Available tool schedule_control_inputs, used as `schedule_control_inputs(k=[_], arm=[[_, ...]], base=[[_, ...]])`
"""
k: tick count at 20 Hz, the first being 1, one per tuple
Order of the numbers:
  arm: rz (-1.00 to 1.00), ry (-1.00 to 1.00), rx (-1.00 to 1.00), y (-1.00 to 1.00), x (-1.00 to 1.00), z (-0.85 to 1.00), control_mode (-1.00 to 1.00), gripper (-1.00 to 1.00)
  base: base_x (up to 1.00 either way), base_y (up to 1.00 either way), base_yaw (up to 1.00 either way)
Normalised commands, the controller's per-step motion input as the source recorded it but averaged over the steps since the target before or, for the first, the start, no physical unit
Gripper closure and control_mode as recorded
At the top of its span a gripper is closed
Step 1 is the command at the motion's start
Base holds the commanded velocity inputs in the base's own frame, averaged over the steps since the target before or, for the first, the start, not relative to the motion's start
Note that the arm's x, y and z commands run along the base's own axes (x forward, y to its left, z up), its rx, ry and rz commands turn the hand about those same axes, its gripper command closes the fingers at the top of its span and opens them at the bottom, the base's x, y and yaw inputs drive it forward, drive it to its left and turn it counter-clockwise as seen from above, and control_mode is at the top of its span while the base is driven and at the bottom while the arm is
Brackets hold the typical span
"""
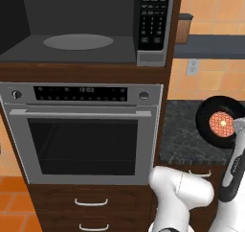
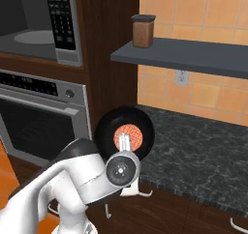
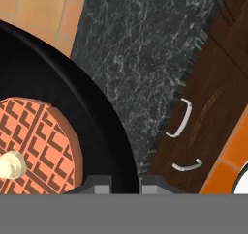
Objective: Open the microwave, place the bowl with waffle inside the microwave, then close the microwave door and turn it on.
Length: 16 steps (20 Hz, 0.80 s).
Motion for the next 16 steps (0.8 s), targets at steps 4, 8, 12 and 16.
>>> schedule_control_inputs(k=[4,8,12,16], arm=[[-0.01,0.15,0.0,0.87,-0.31,1.0,-1.0,1.0],[-0.01,0.17,-0.01,0.92,-0.19,1.0,-1.0,1.0],[0.0,0.08,-0.05,1.0,-0.02,0.88,-1.0,1.0],[0.0,0.0,-0.1,1.0,0.05,0.73,-1.0,1.0]], base=[[0.0,0.0,0.0],[0.0,0.0,0.0],[0.0,0.0,0.0],[0.0,0.0,0.0]])
